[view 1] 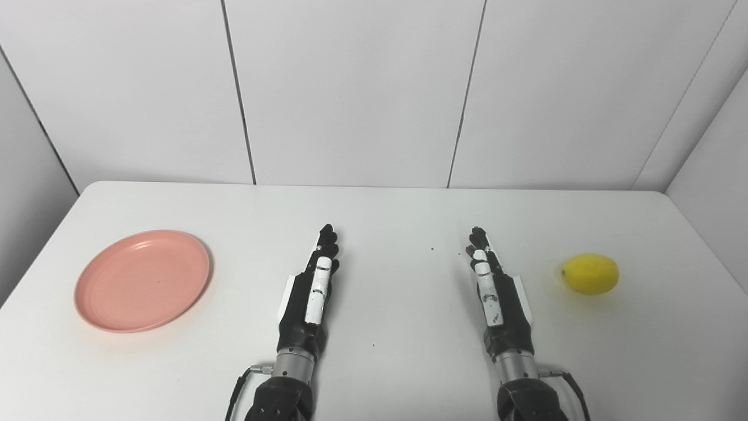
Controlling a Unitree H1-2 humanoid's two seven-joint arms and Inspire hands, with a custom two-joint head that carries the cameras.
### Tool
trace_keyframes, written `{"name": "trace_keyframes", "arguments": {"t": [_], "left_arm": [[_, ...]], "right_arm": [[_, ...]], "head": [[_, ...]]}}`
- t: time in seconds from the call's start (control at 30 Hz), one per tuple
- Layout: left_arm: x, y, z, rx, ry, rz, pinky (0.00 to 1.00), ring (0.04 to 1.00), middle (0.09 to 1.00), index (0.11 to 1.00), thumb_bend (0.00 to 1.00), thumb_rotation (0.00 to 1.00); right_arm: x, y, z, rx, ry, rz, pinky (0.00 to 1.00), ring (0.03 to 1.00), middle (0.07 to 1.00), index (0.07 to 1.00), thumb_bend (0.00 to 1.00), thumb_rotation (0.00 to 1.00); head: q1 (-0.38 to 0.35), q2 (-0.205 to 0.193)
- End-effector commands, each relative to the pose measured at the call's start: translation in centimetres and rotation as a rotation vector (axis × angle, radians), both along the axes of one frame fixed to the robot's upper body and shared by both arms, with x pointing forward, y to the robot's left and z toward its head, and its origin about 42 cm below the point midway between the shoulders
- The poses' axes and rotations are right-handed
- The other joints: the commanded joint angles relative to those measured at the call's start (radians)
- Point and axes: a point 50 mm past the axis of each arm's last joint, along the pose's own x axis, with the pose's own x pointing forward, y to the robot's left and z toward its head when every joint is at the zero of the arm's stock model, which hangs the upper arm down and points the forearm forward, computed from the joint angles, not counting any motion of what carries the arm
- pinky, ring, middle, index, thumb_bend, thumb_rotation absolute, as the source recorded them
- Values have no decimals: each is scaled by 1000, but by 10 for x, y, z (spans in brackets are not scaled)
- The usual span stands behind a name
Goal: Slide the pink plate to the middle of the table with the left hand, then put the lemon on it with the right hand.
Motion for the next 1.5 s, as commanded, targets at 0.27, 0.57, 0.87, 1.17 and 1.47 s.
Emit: {"name": "trace_keyframes", "arguments": {"t": [0.27, 0.57, 0.87, 1.17, 1.47], "left_arm": [[-5, 6, -14, 25, 29, 0, 1000, 1000, 1000, 1000, 479, 1000], [-4, 8, -16, 24, 23, -5, 1000, 1000, 1000, 1000, 478, 1000], [-4, 8, -16, 23, 22, 0, 1000, 1000, 1000, 1000, 489, 1000], [-10, -10, -23, 24, 44, 3, 1000, 1000, 1000, 1000, 492, 1000], [-9, -32, -42, 71, 53, -10, 1000, 1000, 1000, 1000, 510, 1000]], "right_arm": [[5, 2, 16, 10, -72, -18, 1000, 946, 953, 940, 712, 1000], [5, 4, 15, 11, -64, -17, 1000, 950, 954, 945, 733, 1000], [5, 4, 13, 17, -64, -14, 1000, 953, 956, 948, 724, 1000], [-3, -12, 8, 13, -73, -18, 999, 951, 954, 956, 696, 1000], [-11, -31, 3, 20, -92, -9, 1000, 975, 971, 976, 610, 1000]], "head": [[1, -4], [1, -4], [1, -4], [239, -87], [381, -171]]}}
